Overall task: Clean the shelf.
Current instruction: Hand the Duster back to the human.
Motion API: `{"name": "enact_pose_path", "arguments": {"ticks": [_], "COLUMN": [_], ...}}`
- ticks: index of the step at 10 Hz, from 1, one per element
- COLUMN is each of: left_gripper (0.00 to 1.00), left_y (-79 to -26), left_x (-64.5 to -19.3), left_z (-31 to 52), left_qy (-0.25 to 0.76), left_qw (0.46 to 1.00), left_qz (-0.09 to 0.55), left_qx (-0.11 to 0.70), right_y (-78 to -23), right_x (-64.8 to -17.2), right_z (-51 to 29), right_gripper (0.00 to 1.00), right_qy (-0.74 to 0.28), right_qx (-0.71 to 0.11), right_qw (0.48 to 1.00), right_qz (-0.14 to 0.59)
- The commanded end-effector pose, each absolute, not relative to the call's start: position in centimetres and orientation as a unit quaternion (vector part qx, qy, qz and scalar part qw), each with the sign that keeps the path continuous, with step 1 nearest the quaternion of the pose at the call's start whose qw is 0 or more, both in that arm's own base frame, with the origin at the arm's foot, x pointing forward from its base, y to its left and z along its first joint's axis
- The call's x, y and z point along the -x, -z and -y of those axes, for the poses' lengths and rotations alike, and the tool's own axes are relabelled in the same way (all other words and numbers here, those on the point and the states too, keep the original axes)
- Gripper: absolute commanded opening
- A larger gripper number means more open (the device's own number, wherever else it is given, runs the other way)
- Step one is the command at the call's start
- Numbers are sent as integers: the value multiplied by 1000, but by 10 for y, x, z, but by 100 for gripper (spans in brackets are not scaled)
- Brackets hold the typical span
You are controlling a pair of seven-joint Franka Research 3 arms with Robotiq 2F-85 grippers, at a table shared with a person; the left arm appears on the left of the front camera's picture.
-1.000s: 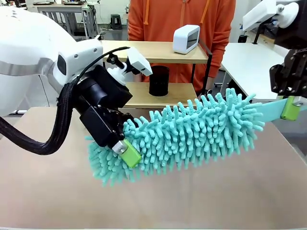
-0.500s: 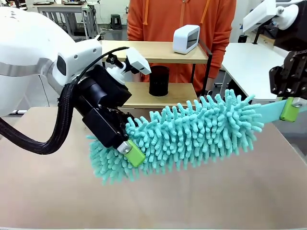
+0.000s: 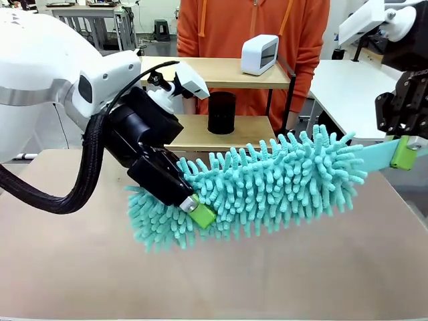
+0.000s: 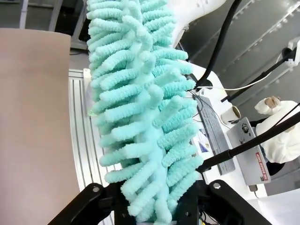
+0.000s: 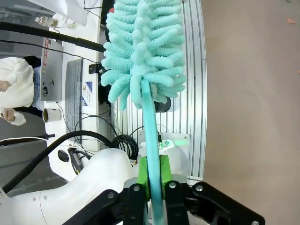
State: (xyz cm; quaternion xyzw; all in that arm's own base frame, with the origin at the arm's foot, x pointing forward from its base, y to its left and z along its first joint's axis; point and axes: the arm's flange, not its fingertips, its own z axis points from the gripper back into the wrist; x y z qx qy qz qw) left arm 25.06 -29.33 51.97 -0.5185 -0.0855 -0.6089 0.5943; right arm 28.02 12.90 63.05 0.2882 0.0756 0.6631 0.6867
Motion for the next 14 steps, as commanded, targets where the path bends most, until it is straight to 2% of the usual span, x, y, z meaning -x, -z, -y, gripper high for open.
{"name": "enact_pose_path", "arguments": {"ticks": [1, 6, 7, 8, 9, 11, 12, 13, 14], "left_gripper": [0, 0, 0, 0, 0, 0, 0, 0, 0], "left_y": [-515, -513, -513, -514, -514, -510, -507, -506, -507], "left_x": [-245, -246, -246, -247, -245, -243, -241, -239, -235], "left_z": [294, 291, 289, 284, 279, 268, 261, 254, 244], "left_qy": [608, 611, 611, 614, 622, 631, 636, 641, 643], "left_qw": [586, 590, 588, 586, 583, 582, 581, 577, 577], "left_qz": [113, 110, 110, 112, 109, 103, 97, 95, 91], "left_qx": [523, 516, 518, 516, 512, 502, 499, 497, 496], "right_y": [-630, -626, -626, -624, -621, -612, -605, -595, -573], "right_x": [-279, -280, -283, -287, -293, -312, -322, -331, -338], "right_z": [-131, -125, -122, -115, -106, -72, -50, -25, 5], "right_gripper": [13, 13, 66, 68, 100, 100, 91, 100, 100], "right_qy": [-660, -649, -637, -623, -603, -505, -403, -291, -235], "right_qx": [-293, -298, -305, -317, -337, -420, -464, -527, -502], "right_qw": [688, 697, 705, 714, 722, 754, 788, 795, 827], "right_qz": [-72, -62, -53, -38, -23, 22, 47, 71, 100]}}
